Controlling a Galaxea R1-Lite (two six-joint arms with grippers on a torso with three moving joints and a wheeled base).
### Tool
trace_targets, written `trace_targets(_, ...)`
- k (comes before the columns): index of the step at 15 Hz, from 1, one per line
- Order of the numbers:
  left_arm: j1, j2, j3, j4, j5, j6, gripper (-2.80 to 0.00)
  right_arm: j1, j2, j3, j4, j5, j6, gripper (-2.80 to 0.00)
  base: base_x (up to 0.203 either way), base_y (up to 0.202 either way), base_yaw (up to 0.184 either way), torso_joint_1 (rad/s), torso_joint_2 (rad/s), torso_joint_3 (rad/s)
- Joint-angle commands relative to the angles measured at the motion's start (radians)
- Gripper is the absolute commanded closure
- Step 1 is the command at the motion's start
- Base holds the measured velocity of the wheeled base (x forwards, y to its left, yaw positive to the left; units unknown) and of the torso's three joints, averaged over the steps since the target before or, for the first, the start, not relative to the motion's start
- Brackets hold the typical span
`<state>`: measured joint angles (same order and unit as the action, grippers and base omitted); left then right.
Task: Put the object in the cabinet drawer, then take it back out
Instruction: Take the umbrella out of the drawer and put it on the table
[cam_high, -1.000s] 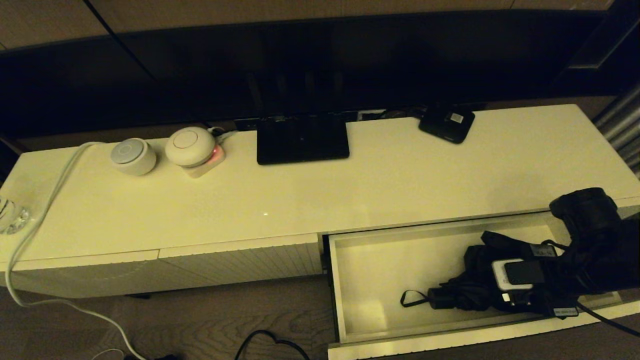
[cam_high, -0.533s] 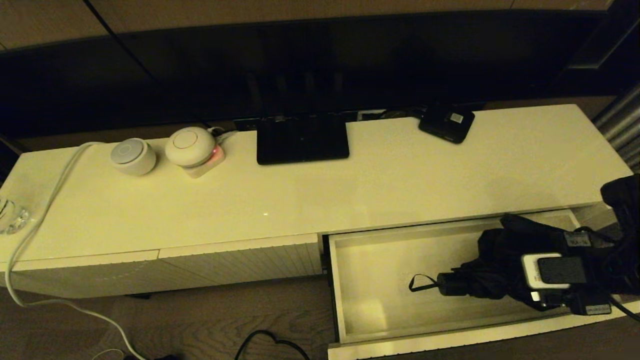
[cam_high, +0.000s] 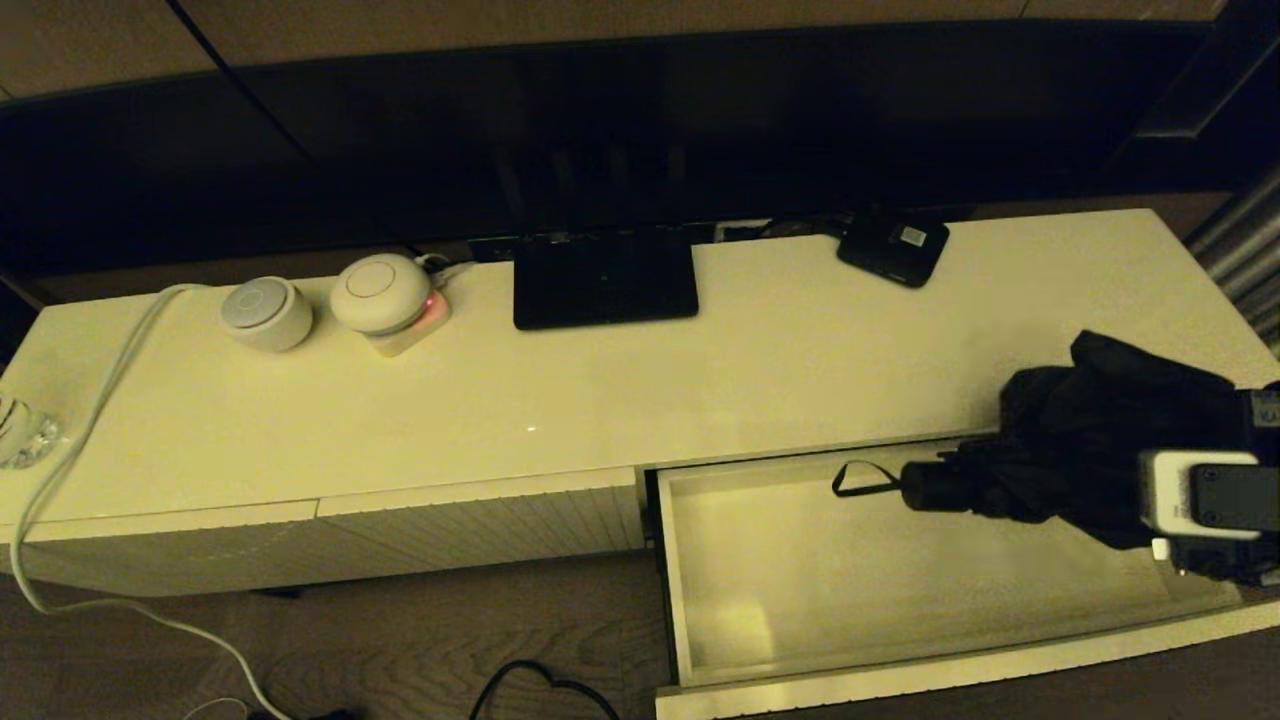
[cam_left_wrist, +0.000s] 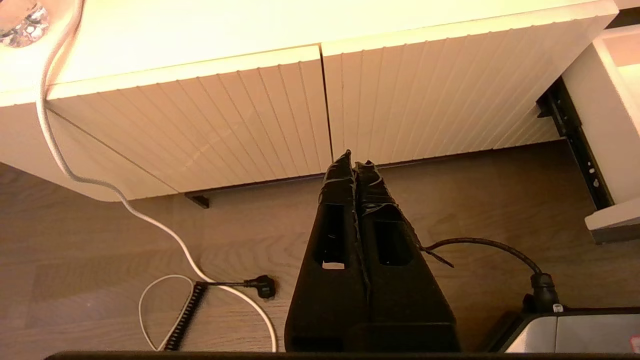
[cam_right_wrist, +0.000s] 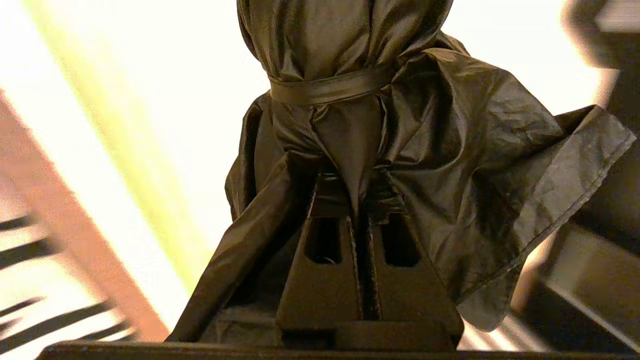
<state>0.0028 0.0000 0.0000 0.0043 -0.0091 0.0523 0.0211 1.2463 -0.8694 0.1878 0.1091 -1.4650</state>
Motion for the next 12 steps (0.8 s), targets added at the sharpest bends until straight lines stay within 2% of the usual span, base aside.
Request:
trace_targets(1,0.000,0.000,0.003,0.000,0.000,0.000,0.00,-0.001,0.002,-0.074,-0.027,-0.008,-0.013,0.00,0.000,0.000,0.000,0.000,0.00,0.000)
trace_targets(9,0.000,0.000,0.003,0.000,0.000,0.000,0.00,-0.007,0.310,-0.093,-0.451,-0.013,-0.016,0.00,0.000,0.000,0.000,0.000,0.00,0.000)
trace_targets(12,0.000,0.000,0.003,0.000,0.000,0.001,0.00,-0.007,0.396,-0.108,-0.521,-0.011,-0.023,0.00,0.000,0.000,0.000,0.000,0.00,0.000)
